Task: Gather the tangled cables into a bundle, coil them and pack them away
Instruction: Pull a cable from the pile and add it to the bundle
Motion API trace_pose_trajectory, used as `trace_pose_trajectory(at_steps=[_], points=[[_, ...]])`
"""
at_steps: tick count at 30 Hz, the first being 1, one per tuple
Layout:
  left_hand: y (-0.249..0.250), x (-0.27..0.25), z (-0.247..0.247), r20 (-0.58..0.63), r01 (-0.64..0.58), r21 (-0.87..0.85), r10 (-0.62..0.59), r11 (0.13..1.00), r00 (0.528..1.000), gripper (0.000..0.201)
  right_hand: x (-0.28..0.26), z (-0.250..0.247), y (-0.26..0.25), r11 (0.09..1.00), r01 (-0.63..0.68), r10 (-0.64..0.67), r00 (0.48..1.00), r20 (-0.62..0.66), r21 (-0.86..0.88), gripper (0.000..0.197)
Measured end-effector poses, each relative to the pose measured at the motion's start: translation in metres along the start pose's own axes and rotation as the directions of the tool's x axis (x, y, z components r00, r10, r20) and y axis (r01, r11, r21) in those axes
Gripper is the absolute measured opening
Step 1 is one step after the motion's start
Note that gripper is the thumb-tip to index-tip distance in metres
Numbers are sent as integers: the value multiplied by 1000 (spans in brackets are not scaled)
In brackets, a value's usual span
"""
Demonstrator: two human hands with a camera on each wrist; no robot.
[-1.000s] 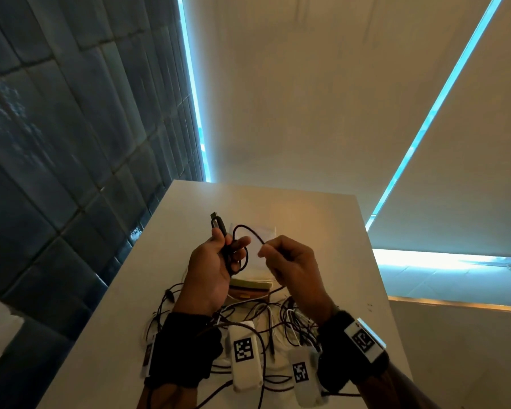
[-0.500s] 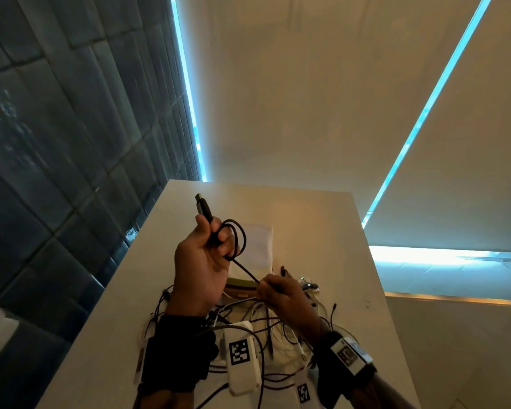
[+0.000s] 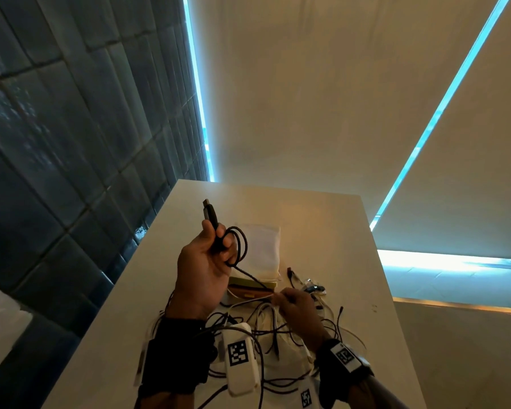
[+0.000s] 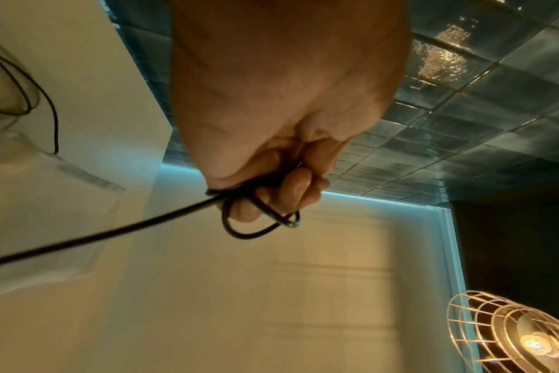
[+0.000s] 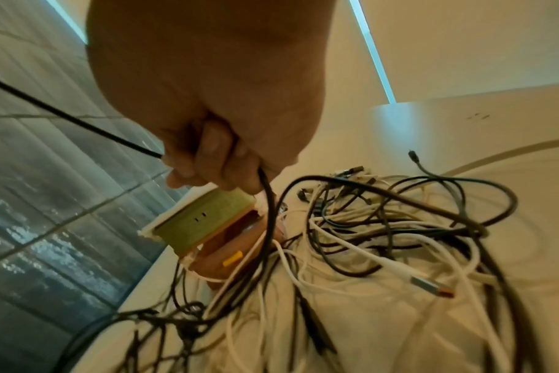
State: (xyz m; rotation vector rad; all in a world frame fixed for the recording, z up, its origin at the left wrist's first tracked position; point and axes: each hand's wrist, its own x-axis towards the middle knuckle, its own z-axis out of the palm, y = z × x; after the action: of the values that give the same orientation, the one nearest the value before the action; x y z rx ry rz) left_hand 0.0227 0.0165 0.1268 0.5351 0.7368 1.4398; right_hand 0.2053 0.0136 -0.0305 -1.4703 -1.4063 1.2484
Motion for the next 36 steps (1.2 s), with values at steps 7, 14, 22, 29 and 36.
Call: trace_pose_trajectory(at_steps=[7, 14, 22, 29, 36], points=[[-6, 7, 3, -190, 62, 332, 2, 941, 982, 34, -3, -14, -106, 903, 259, -195, 958, -212, 341, 17], [-3, -2, 16, -91, 104, 127, -92, 987, 992, 35, -28, 5, -131, 865, 384, -434, 896, 95, 323, 14], [0, -4, 21, 4, 23, -41, -23, 999, 1000, 35, -21, 7, -95, 896, 236, -313, 937, 157, 376, 19], [1, -3, 14, 17, -42, -53, 43, 998, 999, 36, -8, 8, -46, 952, 235, -255, 963, 86, 197, 24], [9, -2, 9, 41, -87, -55, 89, 995, 995, 35, 1, 14, 0, 990, 72, -79, 995, 56, 117, 31]])
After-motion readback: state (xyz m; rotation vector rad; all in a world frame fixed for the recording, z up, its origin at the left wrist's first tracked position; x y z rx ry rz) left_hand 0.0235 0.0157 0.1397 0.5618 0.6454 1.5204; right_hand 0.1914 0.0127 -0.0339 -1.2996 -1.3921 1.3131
